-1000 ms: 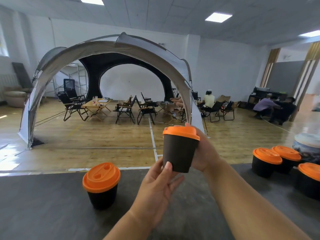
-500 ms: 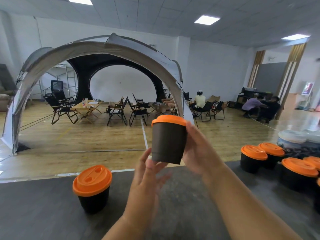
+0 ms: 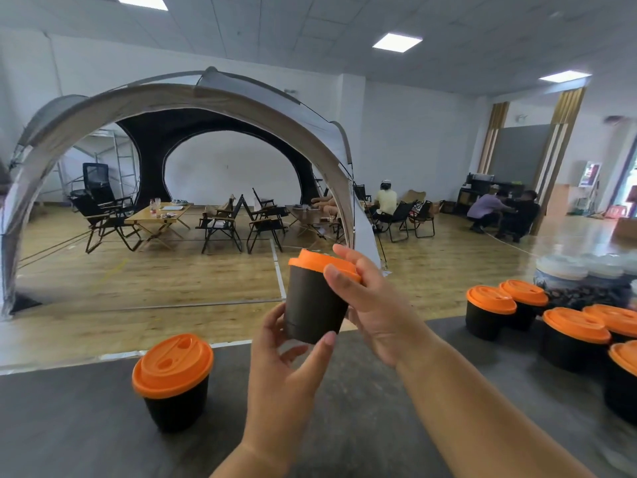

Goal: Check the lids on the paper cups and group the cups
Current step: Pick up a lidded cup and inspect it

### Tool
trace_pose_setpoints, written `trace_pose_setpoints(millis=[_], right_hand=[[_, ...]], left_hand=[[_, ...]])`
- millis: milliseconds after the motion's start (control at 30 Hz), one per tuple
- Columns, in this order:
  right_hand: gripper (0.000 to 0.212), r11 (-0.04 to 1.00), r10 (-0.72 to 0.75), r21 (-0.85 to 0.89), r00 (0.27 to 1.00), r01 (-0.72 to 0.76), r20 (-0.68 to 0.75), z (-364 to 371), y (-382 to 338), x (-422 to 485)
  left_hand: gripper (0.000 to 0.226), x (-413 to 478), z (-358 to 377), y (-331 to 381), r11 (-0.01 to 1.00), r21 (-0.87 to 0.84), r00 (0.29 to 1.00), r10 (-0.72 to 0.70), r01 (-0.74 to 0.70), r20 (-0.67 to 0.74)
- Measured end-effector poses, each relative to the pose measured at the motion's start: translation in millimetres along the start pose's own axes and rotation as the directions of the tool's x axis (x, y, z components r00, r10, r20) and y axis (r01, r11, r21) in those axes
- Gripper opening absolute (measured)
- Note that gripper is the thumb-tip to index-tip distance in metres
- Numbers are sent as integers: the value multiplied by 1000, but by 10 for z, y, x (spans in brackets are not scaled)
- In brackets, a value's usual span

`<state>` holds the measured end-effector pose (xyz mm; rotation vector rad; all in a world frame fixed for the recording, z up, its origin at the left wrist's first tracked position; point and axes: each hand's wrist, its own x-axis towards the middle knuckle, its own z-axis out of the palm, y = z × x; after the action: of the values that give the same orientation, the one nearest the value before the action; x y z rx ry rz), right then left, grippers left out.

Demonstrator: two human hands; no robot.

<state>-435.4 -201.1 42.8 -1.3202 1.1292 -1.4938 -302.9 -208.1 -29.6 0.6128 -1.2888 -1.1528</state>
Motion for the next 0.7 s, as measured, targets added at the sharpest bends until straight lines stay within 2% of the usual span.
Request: trace_pose_setpoints(millis=[67,100,167,200,233,300,367,433,533,600,700], right_hand=[[75,998,-26,61,997,30,-66,11,12,4],[75,992,-37,121,997,45,-68,-21,8,25],[75,967,-78,245,997,69,25,-100,-25,71],[73,951,-87,305,992,56,90,-139,-46,89],[70,930,-81,367,985,19,155,-183,-47,103],[66,892,-56,446,963,-70,264,-252,-14,113],[64,865,-37,481,936,-146,350,-286,47,114],[70,837,-28,516,929,-179,368,-290,70,123],[83,891,-49,448,966,-72,252,-317,75,169],[92,950,-24,312,991,-20,134,-300,48,166],[93,999,19,28,998,-21,64,-199,59,99]], left_hand=[[62,6,-16,-7,995,78,998,58,-56,-16],[63,7,-14,-4,999,20,999,49,-48,-7],[57,19,7,45,948,-295,993,-103,117,64],[54,20,30,80,860,-438,965,-216,261,151],[53,17,45,108,766,-506,917,-303,396,258],[54,15,45,126,660,-502,824,-375,559,424],[53,9,42,101,620,-498,789,-391,606,474],[51,7,32,71,619,-508,794,-373,599,480],[54,46,21,16,664,-543,855,-347,514,385],[58,59,22,-28,757,-506,911,-333,413,245],[69,20,30,-30,937,-251,970,-233,244,73]])
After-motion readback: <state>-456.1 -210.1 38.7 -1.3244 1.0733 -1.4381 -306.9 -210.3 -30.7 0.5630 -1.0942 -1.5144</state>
